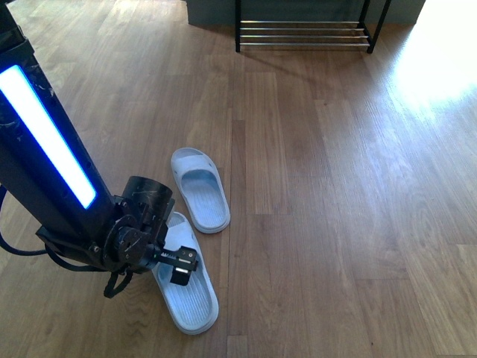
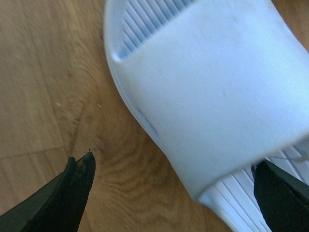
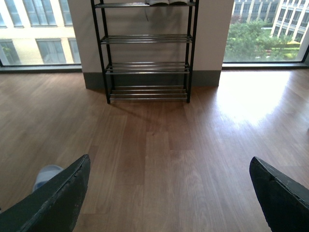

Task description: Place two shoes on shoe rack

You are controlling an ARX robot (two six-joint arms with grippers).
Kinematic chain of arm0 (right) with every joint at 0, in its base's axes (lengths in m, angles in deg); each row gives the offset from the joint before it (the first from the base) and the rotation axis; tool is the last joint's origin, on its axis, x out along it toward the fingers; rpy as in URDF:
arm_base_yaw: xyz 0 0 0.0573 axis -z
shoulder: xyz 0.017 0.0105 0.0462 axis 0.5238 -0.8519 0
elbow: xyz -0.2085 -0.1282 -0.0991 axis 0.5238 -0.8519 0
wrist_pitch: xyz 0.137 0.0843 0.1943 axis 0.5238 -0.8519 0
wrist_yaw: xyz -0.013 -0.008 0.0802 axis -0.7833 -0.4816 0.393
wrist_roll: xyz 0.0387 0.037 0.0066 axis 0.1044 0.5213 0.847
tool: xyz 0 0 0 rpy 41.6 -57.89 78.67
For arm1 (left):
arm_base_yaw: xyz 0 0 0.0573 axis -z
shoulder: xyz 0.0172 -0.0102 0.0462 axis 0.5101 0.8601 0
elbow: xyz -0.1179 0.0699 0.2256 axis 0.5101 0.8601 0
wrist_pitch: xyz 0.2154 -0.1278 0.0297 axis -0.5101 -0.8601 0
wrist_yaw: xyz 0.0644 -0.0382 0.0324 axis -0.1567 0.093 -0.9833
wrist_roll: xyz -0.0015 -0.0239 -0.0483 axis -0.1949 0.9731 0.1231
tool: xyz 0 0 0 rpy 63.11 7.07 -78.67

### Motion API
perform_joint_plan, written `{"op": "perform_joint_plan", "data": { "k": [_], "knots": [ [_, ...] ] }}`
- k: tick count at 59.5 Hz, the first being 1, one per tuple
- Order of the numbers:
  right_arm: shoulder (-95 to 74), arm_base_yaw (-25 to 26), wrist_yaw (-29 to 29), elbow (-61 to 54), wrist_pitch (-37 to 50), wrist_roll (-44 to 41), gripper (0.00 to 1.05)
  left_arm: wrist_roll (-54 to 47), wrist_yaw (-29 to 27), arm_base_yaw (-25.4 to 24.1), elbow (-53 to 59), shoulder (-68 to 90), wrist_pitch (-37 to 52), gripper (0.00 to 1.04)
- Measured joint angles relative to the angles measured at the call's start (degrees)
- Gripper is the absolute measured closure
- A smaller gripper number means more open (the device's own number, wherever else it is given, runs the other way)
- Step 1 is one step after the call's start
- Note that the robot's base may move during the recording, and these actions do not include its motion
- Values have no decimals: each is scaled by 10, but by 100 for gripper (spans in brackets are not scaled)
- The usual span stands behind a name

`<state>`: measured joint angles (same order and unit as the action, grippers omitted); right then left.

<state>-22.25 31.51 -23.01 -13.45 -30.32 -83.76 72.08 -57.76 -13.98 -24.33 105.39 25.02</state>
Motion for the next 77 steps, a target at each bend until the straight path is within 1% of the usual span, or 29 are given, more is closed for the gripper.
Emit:
{"op": "perform_joint_plan", "data": {
  "k": [6, 9, 16, 18, 20, 23, 25, 29, 33, 35, 41, 45, 49, 53, 55, 58, 63, 67, 70, 73, 77],
  "knots": [
    [0, 0, 0, 0, 0, 0, 9, -22, -32, -6, -11, 14, 26, 10],
    [0, 0, 0, 0, 0, 0, 9, -35, -47, -9, -16, 23, 40, 17],
    [0, 0, 0, 0, 0, 0, 9, -70, -75, -18, -22, 46, 75, 34],
    [0, 0, 0, 0, 0, 0, 9, -75, -77, -19, -22, 49, 80, 38],
    [0, 0, 0, 0, 0, 0, 9, -83, -79, -23, -25, 56, 82, 47],
    [0, 0, 0, 0, 0, 0, 9, -95, -87, -25, -26, 59, 86, 56],
    [0, 0, 0, 0, 0, 0, 9, -97, -88, -25, -26, 60, 85, 59],
    [0, 0, 0, 0, 0, 0, 9, -102, -97, -27, -26, 60, 85, 70],
    [0, 0, 0, 0, 0, 0, 9, -104, -112, -30, -25, 58, 83, 84],
    [0, 0, 0, 0, 0, 0, 9, -104, -118, -31, -21, 55, 83, 90],
    [0, 0, 0, 0, 0, 0, 9, -85, -130, -42, 9, 21, 64, 103],
    [0, 0, 0, 0, 0, 0, 9, -58, -134, -57, 48, -31, 48, 103],
    [0, 0, 0, 0, 0, 0, 9, -31, -128, -69, 89, -91, 50, 103],
    [0, 0, 0, 0, 0, 0, 9, -22, -128, -81, 136, -163, 66, 103],
    [0, 0, 0, 0, 0, 0, 9, -20, -131, -89, 177, -227, 93, 103],
    [0, 0, 0, 0, 0, 0, 9, -21, -137, -94, 211, -278, 116, 103],
    [0, 0, 0, 0, 0, 0, 9, -17, -139, -103, 271, -370, 132, 103],
    [0, 0, 0, 0, 0, 0, 9, -20, -152, -109, 326, -446, 151, 103],
    [0, 0, 0, 0, 0, 0, 9, -19, -157, -113, 360, -497, 152, 103],
    [0, 0, 0, 0, 0, 0, 9, -20, -175, -118, 413, -572, 158, 103],
    [0, 0, 0, 0, 0, 0, 9, -17, -187, -120, 453, -636, 155, 103]
  ]
}}
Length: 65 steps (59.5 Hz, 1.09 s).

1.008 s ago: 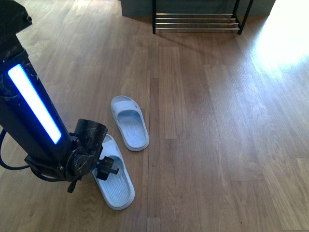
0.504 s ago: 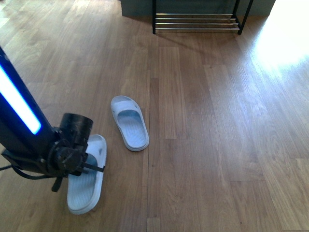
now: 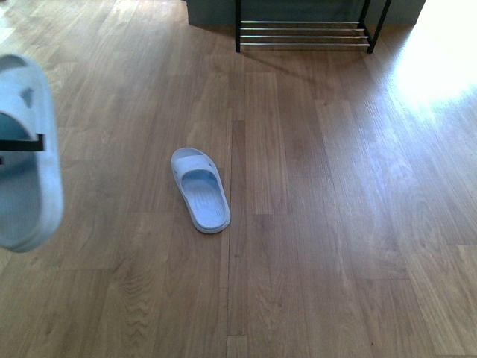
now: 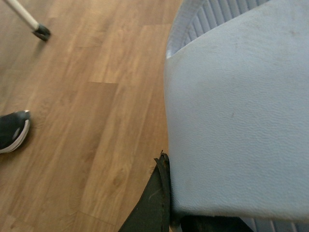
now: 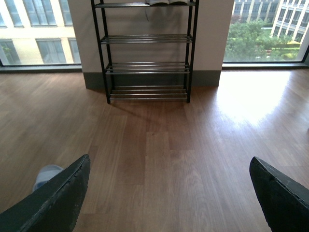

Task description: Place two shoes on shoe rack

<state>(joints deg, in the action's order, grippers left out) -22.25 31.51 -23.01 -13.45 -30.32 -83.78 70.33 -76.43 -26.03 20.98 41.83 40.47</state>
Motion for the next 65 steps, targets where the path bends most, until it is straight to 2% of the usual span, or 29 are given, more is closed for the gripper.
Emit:
{"op": "perform_joint_plan", "data": {
  "k": [9, 16, 65],
  "knots": [
    [0, 0, 0, 0, 0, 0, 9, 4, -46, 4, 108, -205, -59, 103],
    [0, 0, 0, 0, 0, 0, 9, 4, -55, 5, 132, -277, -64, 103],
    [0, 0, 1, 0, 0, 0, 9, 4, -54, 6, 133, -283, -65, 103]
  ]
}}
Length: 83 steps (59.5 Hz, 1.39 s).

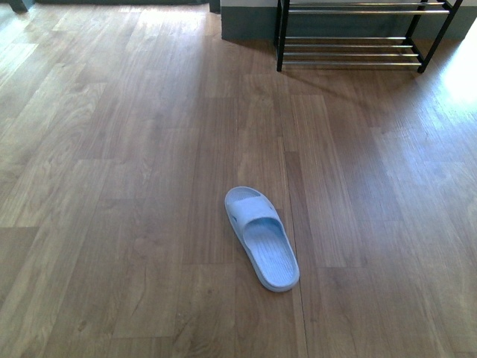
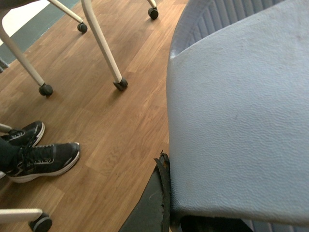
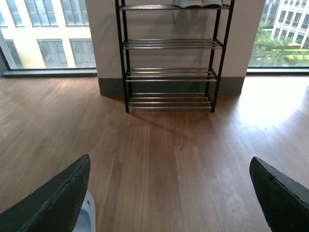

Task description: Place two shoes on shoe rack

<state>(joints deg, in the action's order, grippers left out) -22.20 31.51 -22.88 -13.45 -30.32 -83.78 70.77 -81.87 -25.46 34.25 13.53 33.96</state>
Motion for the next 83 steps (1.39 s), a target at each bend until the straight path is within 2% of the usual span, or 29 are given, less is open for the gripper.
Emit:
{"op": "perform_joint_plan", "data": {
  "k": [27, 29, 30, 31, 32, 34, 36, 39, 43, 47, 51, 59, 69, 83],
  "knots": [
    [-1, 0, 1, 0, 0, 0, 9, 0, 0, 0, 0, 1, 0, 103],
    [-8, 7, 27, 1, 1, -9, 9, 0, 0, 0, 0, 1, -1, 103],
    [-21, 20, 74, 1, 9, -19, 9, 0, 0, 0, 0, 1, -1, 103],
    [-29, 26, 96, 1, 16, -26, 9, 0, 0, 0, 0, 1, -1, 103],
    [-55, 34, 136, 1, 35, -37, 9, 0, 0, 0, 0, 1, -1, 103],
    [-109, 34, 173, 2, 73, -64, 9, 0, 0, 0, 0, 1, -1, 103],
    [-175, 21, 183, 3, 118, -80, 9, 0, 0, 0, 0, 1, -1, 103],
    [-296, -9, 169, 12, 201, -101, 9, 0, 2, 0, 0, 1, -1, 103],
    [-458, -45, 120, 34, 324, -131, 9, 0, 1, 0, 0, 1, -1, 103],
    [-634, -61, 86, 76, 437, -148, 9, 0, 1, 0, 0, 1, -1, 103],
    [-778, -66, 66, 118, 508, -163, 9, 0, 2, 0, 0, 1, -1, 103],
    [-1039, -74, 58, 199, 554, -191, 9, 0, 0, 0, 0, 1, -1, 103],
    [-1294, -74, 47, 287, 556, -213, 9, 0, 1, 0, 0, 1, -1, 103],
    [-1449, -78, 45, 383, 531, -221, 9, 0, 1, 0, 0, 1, -1, 103]
  ]
}}
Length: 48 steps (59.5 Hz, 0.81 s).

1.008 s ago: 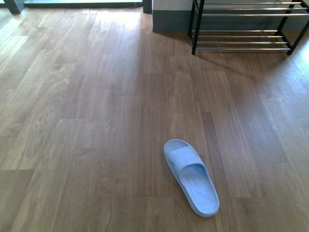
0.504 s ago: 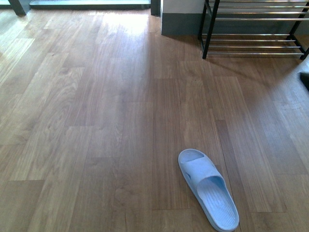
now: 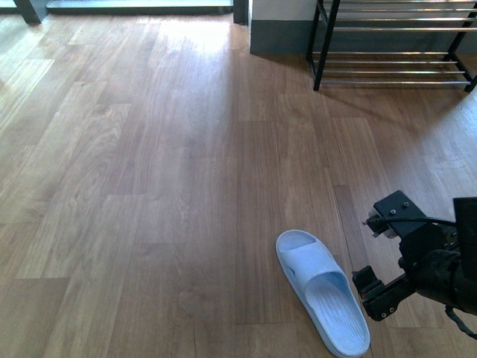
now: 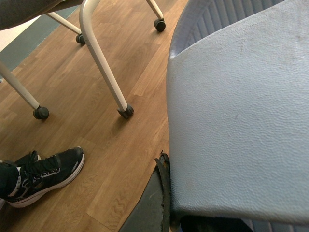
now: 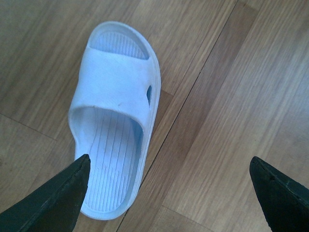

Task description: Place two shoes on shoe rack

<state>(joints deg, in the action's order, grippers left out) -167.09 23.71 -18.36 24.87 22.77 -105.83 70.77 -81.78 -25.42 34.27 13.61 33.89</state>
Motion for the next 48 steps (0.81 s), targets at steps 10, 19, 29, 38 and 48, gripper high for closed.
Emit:
{"op": "perform_joint_plan", "data": {
  "k": [10, 19, 29, 38, 48],
  "knots": [
    [-58, -10, 2, 51, -23, 0, 9, 0, 0, 0, 0, 0, 0, 103],
    [-97, -15, 6, 91, -31, -3, 9, 0, 0, 0, 0, 0, 0, 103],
    [-130, -15, 9, 131, -35, -6, 9, 0, 0, 0, 0, 0, 0, 103],
    [-161, -14, 7, 168, -41, -9, 9, 0, 0, 0, 0, 0, 0, 103],
    [-189, -14, -3, 202, -53, -10, 9, 0, 0, 0, 0, 0, 0, 103]
  ]
}}
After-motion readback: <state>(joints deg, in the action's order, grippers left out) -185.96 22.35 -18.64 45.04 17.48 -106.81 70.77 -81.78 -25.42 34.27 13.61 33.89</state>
